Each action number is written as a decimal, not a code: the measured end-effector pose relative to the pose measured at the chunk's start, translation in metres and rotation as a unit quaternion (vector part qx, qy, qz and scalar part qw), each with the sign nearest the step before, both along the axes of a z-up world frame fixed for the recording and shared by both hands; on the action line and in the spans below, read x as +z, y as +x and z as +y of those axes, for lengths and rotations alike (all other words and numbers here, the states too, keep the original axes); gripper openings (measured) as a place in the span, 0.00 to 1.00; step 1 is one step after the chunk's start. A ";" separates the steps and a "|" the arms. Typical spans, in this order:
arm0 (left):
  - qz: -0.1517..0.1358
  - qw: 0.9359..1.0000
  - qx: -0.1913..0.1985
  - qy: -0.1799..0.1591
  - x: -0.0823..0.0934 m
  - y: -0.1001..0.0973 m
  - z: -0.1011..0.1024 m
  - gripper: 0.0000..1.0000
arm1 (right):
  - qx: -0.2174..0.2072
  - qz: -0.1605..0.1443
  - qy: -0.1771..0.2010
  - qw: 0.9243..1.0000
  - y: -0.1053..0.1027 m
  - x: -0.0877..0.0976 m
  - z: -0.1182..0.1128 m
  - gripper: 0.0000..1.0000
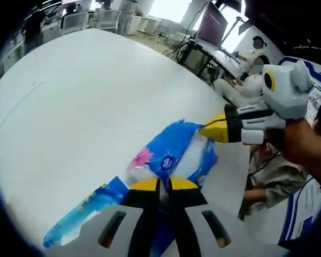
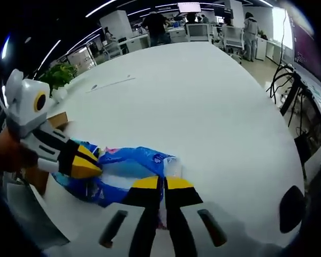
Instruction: Operate the shoe box by opening the lid, removing the specified soft item, and placing it in the target area until the item is outside and the box remains undamaged.
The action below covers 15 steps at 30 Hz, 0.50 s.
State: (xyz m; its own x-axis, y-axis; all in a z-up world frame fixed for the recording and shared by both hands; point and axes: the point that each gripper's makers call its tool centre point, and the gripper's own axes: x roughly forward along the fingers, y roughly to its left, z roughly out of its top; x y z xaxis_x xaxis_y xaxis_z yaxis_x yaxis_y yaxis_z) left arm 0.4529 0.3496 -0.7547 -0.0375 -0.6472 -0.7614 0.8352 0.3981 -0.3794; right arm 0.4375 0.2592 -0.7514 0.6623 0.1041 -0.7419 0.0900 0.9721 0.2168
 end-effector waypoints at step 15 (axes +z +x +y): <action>-0.001 1.000 0.014 -0.027 0.013 0.002 0.006 0.23 | -0.002 -0.020 -0.007 1.000 0.004 0.016 0.010 0.15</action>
State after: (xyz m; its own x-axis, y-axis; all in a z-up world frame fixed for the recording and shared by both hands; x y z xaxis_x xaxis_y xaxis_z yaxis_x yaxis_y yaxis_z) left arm 0.4550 0.3555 -0.7415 -0.0170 -0.6879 -0.7256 0.8251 0.4003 -0.3987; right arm 0.4411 0.2695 -0.7350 0.6912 0.0914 -0.7168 0.0847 0.9749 0.2060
